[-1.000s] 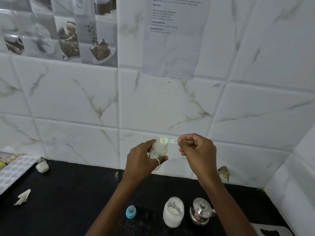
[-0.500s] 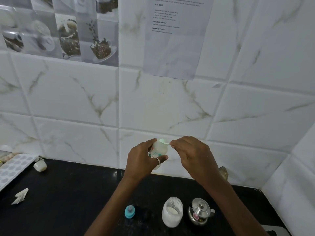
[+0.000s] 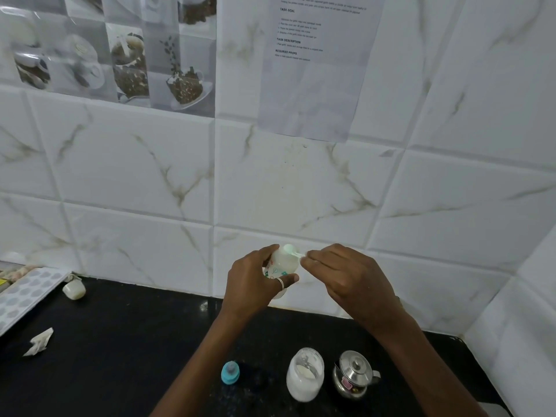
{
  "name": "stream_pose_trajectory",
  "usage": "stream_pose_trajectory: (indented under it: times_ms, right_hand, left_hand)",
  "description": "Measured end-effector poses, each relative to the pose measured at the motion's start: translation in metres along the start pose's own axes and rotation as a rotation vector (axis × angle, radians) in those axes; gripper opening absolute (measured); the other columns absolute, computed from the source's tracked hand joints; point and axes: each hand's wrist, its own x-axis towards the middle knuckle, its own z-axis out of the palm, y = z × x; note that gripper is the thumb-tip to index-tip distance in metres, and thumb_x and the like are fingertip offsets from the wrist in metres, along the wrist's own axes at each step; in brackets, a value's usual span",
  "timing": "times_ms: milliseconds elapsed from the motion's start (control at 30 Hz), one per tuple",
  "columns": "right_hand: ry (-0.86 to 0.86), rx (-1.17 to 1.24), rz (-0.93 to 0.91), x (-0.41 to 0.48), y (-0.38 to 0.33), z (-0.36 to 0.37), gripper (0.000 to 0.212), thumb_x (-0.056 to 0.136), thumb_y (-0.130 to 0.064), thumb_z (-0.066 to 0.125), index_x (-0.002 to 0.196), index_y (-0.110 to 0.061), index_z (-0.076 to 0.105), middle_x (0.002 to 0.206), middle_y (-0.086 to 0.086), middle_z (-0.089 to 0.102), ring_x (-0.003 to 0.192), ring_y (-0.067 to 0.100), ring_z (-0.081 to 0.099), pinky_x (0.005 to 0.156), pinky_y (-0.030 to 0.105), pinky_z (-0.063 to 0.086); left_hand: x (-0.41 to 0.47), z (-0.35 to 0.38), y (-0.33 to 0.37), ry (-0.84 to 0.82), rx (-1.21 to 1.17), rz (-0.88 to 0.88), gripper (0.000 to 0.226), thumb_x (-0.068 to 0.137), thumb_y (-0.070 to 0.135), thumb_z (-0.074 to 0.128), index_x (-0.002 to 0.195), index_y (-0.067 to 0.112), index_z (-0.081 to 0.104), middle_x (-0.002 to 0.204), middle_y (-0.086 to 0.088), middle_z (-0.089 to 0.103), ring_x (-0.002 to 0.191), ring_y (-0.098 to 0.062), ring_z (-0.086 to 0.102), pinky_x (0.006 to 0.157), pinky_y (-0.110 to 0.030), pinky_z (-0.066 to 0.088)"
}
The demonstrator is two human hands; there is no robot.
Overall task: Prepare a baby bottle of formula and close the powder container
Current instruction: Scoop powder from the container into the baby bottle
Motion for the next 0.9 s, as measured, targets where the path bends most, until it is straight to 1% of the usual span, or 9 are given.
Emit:
stream_pose_trajectory:
  times_ms: [100, 167, 233, 300, 367, 533, 633, 767, 900]
  right_hand:
    - [0.015, 0.002, 0.02, 0.0, -0.001, 0.0, 0.038, 0.1, 0.0, 0.04, 0.099, -0.004, 0.078, 0.094, 0.01, 0.077, 0.077, 0.026, 0.072, 0.06, 0.035, 0.06]
    - [0.027, 0.011, 0.023, -0.001, -0.002, 0.001, 0.049, 0.107, -0.004, 0.03, 0.099, -0.003, 0.078, 0.094, 0.01, 0.077, 0.077, 0.025, 0.073, 0.062, 0.035, 0.061]
    - [0.037, 0.014, 0.024, -0.001, -0.002, 0.001, 0.058, 0.11, -0.009, 0.022, 0.1, -0.002, 0.078, 0.094, 0.011, 0.078, 0.077, 0.025, 0.073, 0.063, 0.033, 0.061]
    - [0.036, 0.01, 0.04, -0.003, -0.003, 0.002, 0.053, 0.109, -0.005, 0.025, 0.1, -0.002, 0.078, 0.095, 0.011, 0.077, 0.078, 0.025, 0.073, 0.063, 0.035, 0.061]
    - [0.04, 0.009, 0.073, -0.004, -0.004, 0.002, 0.042, 0.101, 0.004, 0.035, 0.102, -0.002, 0.077, 0.096, 0.01, 0.077, 0.079, 0.026, 0.072, 0.062, 0.037, 0.061]
    - [0.06, 0.06, 0.168, -0.006, -0.004, 0.002, 0.035, 0.087, 0.011, 0.051, 0.105, -0.002, 0.077, 0.099, 0.009, 0.077, 0.084, 0.027, 0.073, 0.066, 0.039, 0.062]
    - [0.066, 0.051, 0.167, -0.006, -0.005, 0.002, 0.034, 0.09, 0.007, 0.049, 0.106, -0.002, 0.078, 0.099, 0.01, 0.077, 0.084, 0.027, 0.073, 0.068, 0.037, 0.062]
    - [0.057, 0.039, 0.166, -0.01, -0.008, 0.005, 0.031, 0.088, 0.008, 0.055, 0.105, -0.002, 0.078, 0.099, 0.01, 0.078, 0.085, 0.026, 0.074, 0.07, 0.036, 0.062]
    - [0.073, 0.022, 0.168, -0.012, -0.011, 0.008, 0.032, 0.093, 0.0, 0.049, 0.105, -0.003, 0.079, 0.1, 0.01, 0.078, 0.086, 0.024, 0.075, 0.071, 0.034, 0.062]
  left_hand:
    - [0.0, 0.001, 0.001, -0.004, -0.016, -0.007, 0.078, 0.075, 0.053, 0.086, 0.143, 0.021, 0.06, 0.13, 0.003, 0.071, 0.109, -0.011, 0.065, 0.088, -0.017, 0.048]
    - [0.0, 0.0, 0.002, -0.004, -0.022, -0.011, 0.078, 0.076, 0.052, 0.086, 0.143, 0.021, 0.06, 0.131, 0.003, 0.07, 0.111, -0.011, 0.065, 0.087, -0.016, 0.047]
    - [-0.001, 0.0, 0.003, -0.007, -0.024, -0.014, 0.078, 0.076, 0.051, 0.086, 0.143, 0.021, 0.06, 0.132, 0.003, 0.07, 0.112, -0.012, 0.065, 0.088, -0.016, 0.046]
    - [-0.002, 0.0, 0.002, -0.008, -0.03, -0.013, 0.077, 0.076, 0.05, 0.086, 0.143, 0.021, 0.06, 0.133, 0.003, 0.07, 0.113, -0.012, 0.064, 0.088, -0.014, 0.045]
    - [-0.003, 0.001, 0.002, -0.008, -0.037, -0.013, 0.077, 0.076, 0.049, 0.086, 0.143, 0.022, 0.06, 0.133, 0.003, 0.07, 0.113, -0.011, 0.064, 0.087, -0.011, 0.043]
    - [-0.002, 0.001, 0.001, -0.027, -0.038, -0.021, 0.079, 0.075, 0.051, 0.086, 0.144, 0.022, 0.06, 0.133, 0.004, 0.069, 0.114, -0.012, 0.063, 0.089, -0.016, 0.046]
    - [-0.003, 0.002, -0.001, -0.034, -0.046, -0.032, 0.079, 0.075, 0.051, 0.086, 0.144, 0.022, 0.059, 0.133, 0.004, 0.069, 0.114, -0.012, 0.063, 0.086, -0.012, 0.044]
    - [-0.003, 0.002, -0.001, -0.034, -0.052, -0.048, 0.079, 0.076, 0.051, 0.086, 0.144, 0.021, 0.059, 0.133, 0.004, 0.069, 0.112, -0.009, 0.062, 0.079, 0.0, 0.035]
    - [-0.003, 0.003, -0.001, -0.039, -0.057, -0.049, 0.078, 0.076, 0.05, 0.087, 0.143, 0.021, 0.06, 0.133, 0.004, 0.07, 0.109, -0.006, 0.059, 0.076, 0.003, 0.035]
